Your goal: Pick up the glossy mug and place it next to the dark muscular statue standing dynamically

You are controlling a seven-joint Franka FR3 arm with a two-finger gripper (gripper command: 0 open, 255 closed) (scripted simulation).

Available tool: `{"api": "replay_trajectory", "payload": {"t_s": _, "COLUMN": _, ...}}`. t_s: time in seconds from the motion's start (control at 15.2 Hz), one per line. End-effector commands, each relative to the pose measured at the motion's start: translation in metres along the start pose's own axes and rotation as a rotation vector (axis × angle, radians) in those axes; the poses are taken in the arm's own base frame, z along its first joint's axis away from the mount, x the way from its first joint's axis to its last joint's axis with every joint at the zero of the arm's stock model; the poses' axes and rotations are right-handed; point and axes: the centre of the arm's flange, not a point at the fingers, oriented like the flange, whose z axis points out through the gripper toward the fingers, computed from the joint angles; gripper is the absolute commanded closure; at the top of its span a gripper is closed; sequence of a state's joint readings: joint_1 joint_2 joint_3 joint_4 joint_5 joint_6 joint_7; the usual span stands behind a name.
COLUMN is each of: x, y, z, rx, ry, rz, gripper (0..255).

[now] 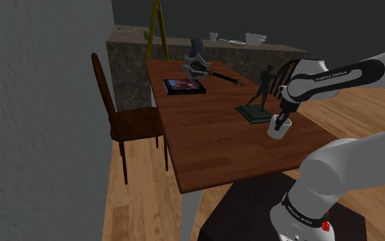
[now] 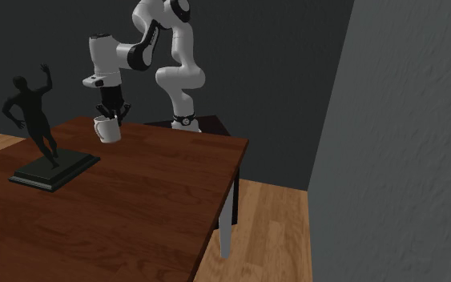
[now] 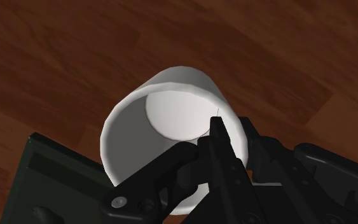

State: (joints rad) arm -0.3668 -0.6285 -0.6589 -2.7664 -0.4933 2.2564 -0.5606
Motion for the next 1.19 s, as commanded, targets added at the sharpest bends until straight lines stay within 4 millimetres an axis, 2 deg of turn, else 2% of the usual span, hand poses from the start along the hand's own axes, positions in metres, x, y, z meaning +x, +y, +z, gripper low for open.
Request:
{"api": "replay_trajectory", "payload": {"t_s": 0.0, "x": 0.000, "y": 0.000, "z": 0.000, "rx": 0.000, "ry": 0.000, "rz": 0.000, "gripper": 255}}
{"api": "replay_trajectory", "payload": {"t_s": 0.2, "x": 0.000, "y": 0.000, "z": 0.000, "rx": 0.000, "ry": 0.000, "rz": 0.000, "gripper": 255}}
{"api": "replay_trajectory", "payload": {"t_s": 0.26, "x": 0.000, "y": 0.000, "z": 0.000, "rx": 0.000, "ry": 0.000, "rz": 0.000, "gripper": 0}}
{"api": "replay_trajectory", "payload": {"t_s": 0.59, "x": 0.000, "y": 0.000, "z": 0.000, "rx": 0.000, "ry": 0.000, "rz": 0.000, "gripper": 0}}
{"api": "replay_trajectory", "payload": {"t_s": 0.86, "x": 0.000, "y": 0.000, "z": -0.050, "rx": 0.000, "ry": 0.000, "rz": 0.000, "gripper": 0}}
{"api": "replay_trajectory", "payload": {"t_s": 1.12, "x": 0.000, "y": 0.000, "z": -0.050, "rx": 0.000, "ry": 0.000, "rz": 0.000, "gripper": 0}}
